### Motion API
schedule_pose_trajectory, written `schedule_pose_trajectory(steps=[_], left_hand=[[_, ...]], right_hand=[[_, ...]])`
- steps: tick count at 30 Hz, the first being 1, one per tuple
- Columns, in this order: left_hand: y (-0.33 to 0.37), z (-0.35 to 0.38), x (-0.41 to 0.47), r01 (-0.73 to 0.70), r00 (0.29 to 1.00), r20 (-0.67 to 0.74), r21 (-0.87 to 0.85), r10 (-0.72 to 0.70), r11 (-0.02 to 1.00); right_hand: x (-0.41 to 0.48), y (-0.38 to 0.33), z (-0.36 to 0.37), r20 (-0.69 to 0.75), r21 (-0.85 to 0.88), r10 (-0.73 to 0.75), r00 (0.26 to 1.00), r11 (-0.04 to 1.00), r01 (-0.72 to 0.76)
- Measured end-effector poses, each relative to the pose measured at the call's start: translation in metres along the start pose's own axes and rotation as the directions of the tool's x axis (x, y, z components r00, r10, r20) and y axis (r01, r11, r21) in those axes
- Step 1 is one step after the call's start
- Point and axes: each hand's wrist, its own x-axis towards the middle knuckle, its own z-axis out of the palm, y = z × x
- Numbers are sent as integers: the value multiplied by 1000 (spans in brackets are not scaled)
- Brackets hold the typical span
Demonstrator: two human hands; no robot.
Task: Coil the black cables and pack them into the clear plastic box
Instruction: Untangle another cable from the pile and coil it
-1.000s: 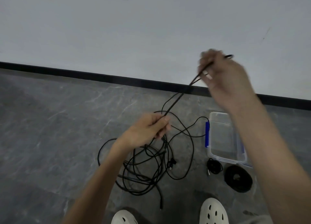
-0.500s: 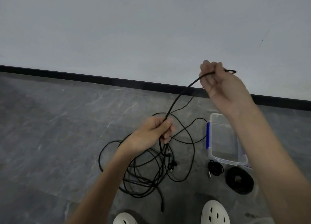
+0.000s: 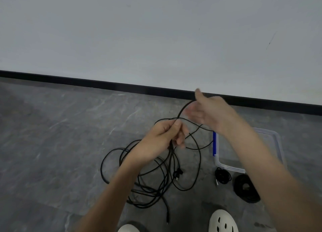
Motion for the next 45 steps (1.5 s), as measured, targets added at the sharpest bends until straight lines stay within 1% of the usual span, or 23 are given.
schedule_pose_trajectory(steps=[1,3,4,5,6,7,8,10,12,15,17,19,21,24,26,29,31,33,34,37,38,42,45], left_hand=[[2,1,1,-11,1000,-1,-64,11,998],[5,2,1,-24,1000,3,-187,25,982],[6,2,1,-28,1000,3,-236,30,971],[6,3,1,-34,999,3,-279,37,960],[8,3,2,-41,999,4,-321,45,946],[9,3,2,-49,998,10,-363,56,931],[11,4,2,-55,997,21,-404,70,913],[14,3,1,-51,995,51,-469,84,882],[16,0,0,-35,994,72,-474,79,880],[16,-3,0,-28,990,114,-390,79,921],[15,-5,1,-10,990,134,-272,48,962],[15,-7,3,1,990,143,-60,7,998],[15,-8,5,-19,989,146,119,2,993],[15,-7,6,-72,990,138,275,35,959],[16,-6,7,-61,989,148,255,24,965],[21,-2,6,-27,986,162,3,27,1000],[26,5,7,-64,982,166,-168,92,984],[28,9,9,-141,973,131,-314,189,939],[28,9,11,-167,973,90,-356,212,919],[24,-1,14,-207,978,-86,-331,189,921],[23,-5,14,-218,973,-138,-287,185,933],[19,-21,17,-297,925,-308,-221,222,929],[17,-32,17,-306,904,-345,-111,252,946]], right_hand=[[1,5,3,-58,-283,-60,997,958,41],[4,13,5,-112,-678,-333,936,715,173],[5,16,5,-65,-780,-454,889,579,238],[3,18,6,31,-832,-522,853,460,312],[1,20,8,168,-838,-531,831,367,404],[2,23,8,300,-807,-505,809,318,498],[3,24,9,382,-757,-487,785,322,568],[1,22,10,427,-651,-494,757,413,637],[4,19,8,387,-622,-533,753,452,640],[8,17,4,307,-590,-575,758,510,626],[11,17,2,264,-582,-569,779,550,599],[13,17,-1,207,-576,-557,804,595,561],[16,17,-3,149,-549,-560,815,639,539],[19,16,-3,97,-516,-556,826,681,519],[18,15,0,94,-486,-544,834,706,515],[22,17,6,122,-429,-461,879,774,466],[19,18,7,236,-302,-335,912,867,396],[9,22,9,427,-315,-287,858,842,439],[5,27,12,482,-388,-238,843,805,449],[0,38,27,511,-605,-211,833,600,523],[-1,40,30,536,-623,-183,824,574,532],[-7,32,35,588,-649,7,809,600,467],[-11,28,35,615,-613,-21,788,616,495]])
